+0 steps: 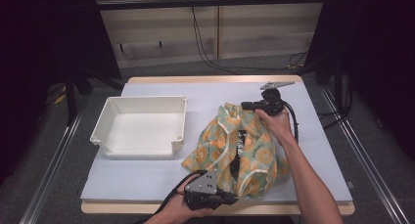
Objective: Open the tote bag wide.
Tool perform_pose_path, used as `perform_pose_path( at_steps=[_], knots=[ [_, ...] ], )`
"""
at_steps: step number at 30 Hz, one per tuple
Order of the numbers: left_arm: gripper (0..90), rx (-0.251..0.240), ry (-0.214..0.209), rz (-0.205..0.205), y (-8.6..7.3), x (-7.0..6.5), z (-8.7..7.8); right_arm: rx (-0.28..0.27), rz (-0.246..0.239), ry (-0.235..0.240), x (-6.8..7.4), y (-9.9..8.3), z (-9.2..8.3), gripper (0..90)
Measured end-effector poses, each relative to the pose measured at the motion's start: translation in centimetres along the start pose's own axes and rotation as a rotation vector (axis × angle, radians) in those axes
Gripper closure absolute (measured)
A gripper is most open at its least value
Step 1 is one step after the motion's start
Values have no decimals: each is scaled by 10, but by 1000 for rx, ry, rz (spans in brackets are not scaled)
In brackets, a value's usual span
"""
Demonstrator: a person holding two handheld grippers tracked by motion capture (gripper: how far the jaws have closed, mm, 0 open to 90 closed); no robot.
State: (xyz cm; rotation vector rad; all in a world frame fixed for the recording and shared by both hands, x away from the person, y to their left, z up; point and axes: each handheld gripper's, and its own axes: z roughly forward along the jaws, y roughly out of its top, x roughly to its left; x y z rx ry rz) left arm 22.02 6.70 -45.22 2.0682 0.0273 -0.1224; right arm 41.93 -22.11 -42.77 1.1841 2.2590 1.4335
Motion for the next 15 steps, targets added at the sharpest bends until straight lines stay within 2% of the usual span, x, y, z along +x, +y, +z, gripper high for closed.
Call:
perform_pose_path(
  at_steps=[2,4,6,7,8,10,11,15],
  knots=[
    [811,-20,0,-7,0,2,-1,-16,-2,8,4,1,-4,803],
    [750,-28,29,-13,2,1,-3,-21,-12,1,8,3,-11,699],
    [693,-47,50,-14,4,1,-5,-29,-18,-3,10,4,-17,647],
    [623,-55,76,-15,5,1,-6,-38,-17,-7,12,5,-20,579],
    [576,-63,78,-18,6,2,-9,-45,-17,-13,13,6,-24,489],
    [572,-93,102,-28,7,2,-12,-60,-6,-8,15,8,-31,467],
    [533,-99,103,-23,8,4,-15,-71,-18,-4,18,10,-39,427],
    [475,-130,124,-22,14,4,-26,-92,-28,-2,24,12,-52,388]
  ],
)
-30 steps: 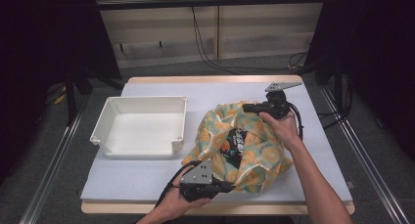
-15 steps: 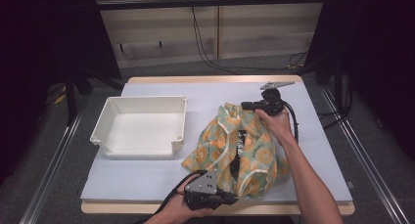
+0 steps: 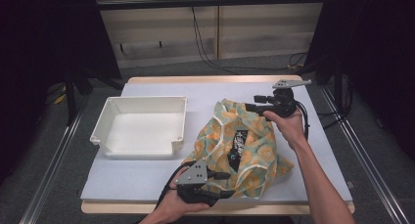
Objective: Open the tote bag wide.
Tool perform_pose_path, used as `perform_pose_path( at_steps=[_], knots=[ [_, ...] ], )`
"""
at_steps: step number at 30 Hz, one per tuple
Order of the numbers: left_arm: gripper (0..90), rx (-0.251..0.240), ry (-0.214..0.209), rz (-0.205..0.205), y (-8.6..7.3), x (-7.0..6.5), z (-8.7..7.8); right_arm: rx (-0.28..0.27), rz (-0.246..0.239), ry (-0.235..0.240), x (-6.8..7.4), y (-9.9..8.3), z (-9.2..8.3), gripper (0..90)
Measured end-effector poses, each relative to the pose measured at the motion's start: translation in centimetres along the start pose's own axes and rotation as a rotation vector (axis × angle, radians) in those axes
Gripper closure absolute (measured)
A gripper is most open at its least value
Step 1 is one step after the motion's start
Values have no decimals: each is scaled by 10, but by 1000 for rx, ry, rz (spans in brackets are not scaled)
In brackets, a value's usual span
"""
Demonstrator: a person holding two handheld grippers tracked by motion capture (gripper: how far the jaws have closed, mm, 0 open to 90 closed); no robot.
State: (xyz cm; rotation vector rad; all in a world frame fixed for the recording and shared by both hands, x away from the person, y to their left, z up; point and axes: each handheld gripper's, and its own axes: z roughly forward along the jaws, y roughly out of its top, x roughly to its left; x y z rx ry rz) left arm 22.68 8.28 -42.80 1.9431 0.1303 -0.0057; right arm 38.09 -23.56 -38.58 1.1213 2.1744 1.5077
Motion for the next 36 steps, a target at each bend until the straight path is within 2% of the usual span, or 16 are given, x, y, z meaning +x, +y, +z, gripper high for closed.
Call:
perform_pose_path(
  at_steps=[2,3,8,10,11,13,15,16,18,21,22,23,25,29,31,36],
  knots=[
    [463,-21,10,5,6,1,-5,-18,-15,1,6,2,-10,379],
    [503,-37,20,10,11,2,-8,-14,-23,10,11,1,-17,400],
    [590,-80,46,27,31,17,-9,22,-39,31,21,-11,-23,515],
    [595,-87,120,27,36,27,-4,52,-51,43,25,-21,-22,539],
    [574,-90,143,12,36,35,-2,72,-53,35,29,-29,-19,523],
    [559,-81,189,-20,34,50,1,83,-47,36,30,-33,-17,498],
    [558,-65,211,-83,25,67,1,95,-49,22,30,-40,-13,426],
    [559,-57,223,-86,21,71,1,104,-42,26,29,-43,-11,409],
    [587,-17,280,-92,10,78,1,111,-44,22,29,-48,-8,390],
    [575,6,310,-136,-4,86,0,146,-54,12,29,-56,0,373],
    [565,28,326,-123,-6,88,-2,156,-54,12,29,-58,3,384],
    [560,26,325,-135,-9,90,-4,159,-61,5,29,-59,4,413],
    [533,38,306,-157,-13,92,-7,149,-62,-11,28,-61,5,591],
    [495,70,311,-161,-23,90,-6,138,-46,-37,18,-66,1,857],
    [479,78,311,-160,-23,88,-7,123,-31,-53,12,-68,-6,900],
    [436,89,297,-167,-26,89,-7,98,10,-106,-4,-72,-25,900]
  ],
)
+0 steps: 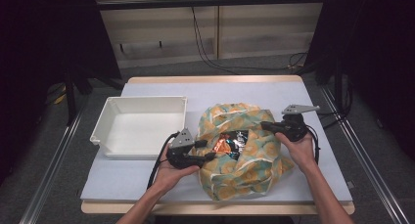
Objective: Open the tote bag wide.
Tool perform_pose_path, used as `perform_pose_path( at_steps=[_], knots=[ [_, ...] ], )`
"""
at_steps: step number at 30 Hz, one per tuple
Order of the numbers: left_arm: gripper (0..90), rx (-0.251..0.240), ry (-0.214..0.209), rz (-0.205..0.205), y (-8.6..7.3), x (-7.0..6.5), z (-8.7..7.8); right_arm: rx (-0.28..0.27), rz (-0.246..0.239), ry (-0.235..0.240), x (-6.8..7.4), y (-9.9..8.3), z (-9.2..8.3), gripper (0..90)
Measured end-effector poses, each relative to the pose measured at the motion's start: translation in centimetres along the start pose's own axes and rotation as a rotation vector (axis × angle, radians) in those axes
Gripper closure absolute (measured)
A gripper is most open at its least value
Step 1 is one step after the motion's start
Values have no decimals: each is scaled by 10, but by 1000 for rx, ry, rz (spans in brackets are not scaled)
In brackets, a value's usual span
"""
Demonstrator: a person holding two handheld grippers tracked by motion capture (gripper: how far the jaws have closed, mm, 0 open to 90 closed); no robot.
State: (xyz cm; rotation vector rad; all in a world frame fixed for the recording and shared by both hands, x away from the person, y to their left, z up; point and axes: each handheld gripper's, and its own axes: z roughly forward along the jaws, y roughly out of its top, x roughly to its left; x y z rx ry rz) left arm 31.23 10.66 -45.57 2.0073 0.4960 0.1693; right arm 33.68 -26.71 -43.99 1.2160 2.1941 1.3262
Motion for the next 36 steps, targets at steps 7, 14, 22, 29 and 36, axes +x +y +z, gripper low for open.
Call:
perform_pose_path(
  at_steps=[7,14,22,29,36],
  knots=[
    [410,7,-4,23,-1,0,2,13,54,-54,-27,-18,-7,900],
    [349,0,-8,8,2,0,-2,45,31,-12,-14,-19,1,717],
    [345,-64,-17,18,17,-9,-14,-38,10,54,8,0,-28,571],
    [460,-125,-34,17,28,-9,-23,-51,-30,122,31,6,-44,576],
    [645,-134,-119,43,39,-11,-14,-33,-77,214,58,13,-36,546]
  ],
)
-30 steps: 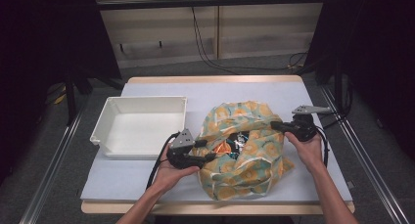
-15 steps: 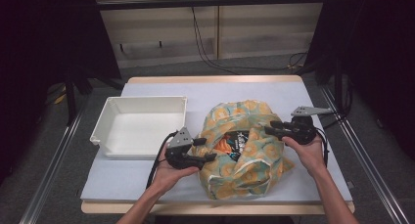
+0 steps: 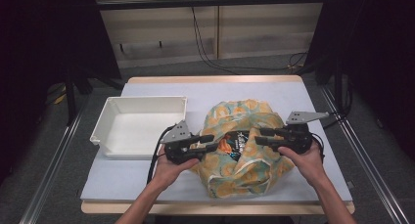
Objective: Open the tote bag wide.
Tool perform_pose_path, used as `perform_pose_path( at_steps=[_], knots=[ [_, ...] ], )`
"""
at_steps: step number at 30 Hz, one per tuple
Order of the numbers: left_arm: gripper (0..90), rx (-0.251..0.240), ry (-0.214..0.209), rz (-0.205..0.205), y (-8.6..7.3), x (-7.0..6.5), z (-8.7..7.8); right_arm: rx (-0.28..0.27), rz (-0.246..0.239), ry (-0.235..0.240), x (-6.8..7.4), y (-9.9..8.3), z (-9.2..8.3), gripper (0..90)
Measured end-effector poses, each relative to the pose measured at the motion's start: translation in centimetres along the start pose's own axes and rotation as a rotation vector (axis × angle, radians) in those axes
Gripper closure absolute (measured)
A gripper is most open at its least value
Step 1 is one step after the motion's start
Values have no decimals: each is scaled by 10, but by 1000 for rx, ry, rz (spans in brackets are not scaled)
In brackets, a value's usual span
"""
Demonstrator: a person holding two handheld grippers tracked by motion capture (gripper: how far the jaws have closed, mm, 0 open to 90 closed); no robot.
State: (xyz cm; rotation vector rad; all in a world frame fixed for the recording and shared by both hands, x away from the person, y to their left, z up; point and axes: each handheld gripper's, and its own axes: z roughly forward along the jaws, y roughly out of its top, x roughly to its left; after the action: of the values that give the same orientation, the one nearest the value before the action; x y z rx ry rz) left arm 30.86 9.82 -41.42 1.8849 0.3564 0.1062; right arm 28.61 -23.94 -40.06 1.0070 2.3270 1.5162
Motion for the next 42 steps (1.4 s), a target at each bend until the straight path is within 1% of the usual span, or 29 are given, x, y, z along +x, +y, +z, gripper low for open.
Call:
perform_pose_path(
  at_steps=[1,3,6,7,9,10,12,14,16,18,19,21,22,23,24,26,27,28,29,30,31,34,36,38,42],
  knots=[
    [633,10,13,4,0,1,4,5,-5,6,2,1,3,532],
    [583,22,23,-19,-3,6,13,29,-18,25,6,1,11,496],
    [525,43,29,-31,-6,13,24,59,-35,36,9,-2,23,455],
    [496,44,29,-42,-7,15,27,63,-35,35,9,-3,26,434],
    [444,64,29,-59,-11,18,32,76,-33,43,8,-6,31,404],
    [408,72,28,-59,-12,19,33,86,-26,45,8,-9,34,382],
    [368,85,15,-56,-15,17,36,100,-21,46,9,-12,38,372],
    [327,105,7,-40,-17,15,39,105,-19,54,9,-16,41,373],
    [295,105,-2,-39,-18,14,40,104,-17,68,9,-17,42,418],
    [282,117,7,-34,-18,12,42,113,-19,84,10,-18,42,522],
    [277,116,1,-33,-20,12,43,115,-26,92,10,-18,42,568],
    [271,122,2,-31,-21,12,44,124,-34,96,12,-19,42,705],
    [269,121,4,-29,-22,12,44,123,-36,92,13,-20,41,759],
    [265,122,3,-26,-22,12,44,115,-32,101,13,-20,40,818],
    [261,125,9,-28,-22,12,44,105,-30,98,14,-19,38,852],
    [255,127,8,-35,-23,13,44,96,-39,89,15,-19,32,891],
    [252,131,11,-31,-23,13,44,90,-39,78,16,-18,28,900],
    [249,125,4,-38,-24,13,44,89,-41,72,17,-19,25,900],
    [249,127,9,-36,-24,13,44,87,-44,63,18,-20,20,900],
    [249,129,12,-34,-24,14,44,86,-38,41,19,-23,13,900],
    [249,128,12,-41,-24,14,44,84,-33,35,19,-26,10,900],
    [240,129,15,-41,-24,15,44,82,-11,10,18,-42,-6,900],
    [239,125,15,-50,-24,14,44,78,-4,-6,18,-49,-16,900],
    [239,129,17,-46,-24,15,45,75,6,-18,18,-55,-25,900],
    [239,133,30,-48,-25,14,45,87,22,-28,20,-66,-35,900]
  ],
)
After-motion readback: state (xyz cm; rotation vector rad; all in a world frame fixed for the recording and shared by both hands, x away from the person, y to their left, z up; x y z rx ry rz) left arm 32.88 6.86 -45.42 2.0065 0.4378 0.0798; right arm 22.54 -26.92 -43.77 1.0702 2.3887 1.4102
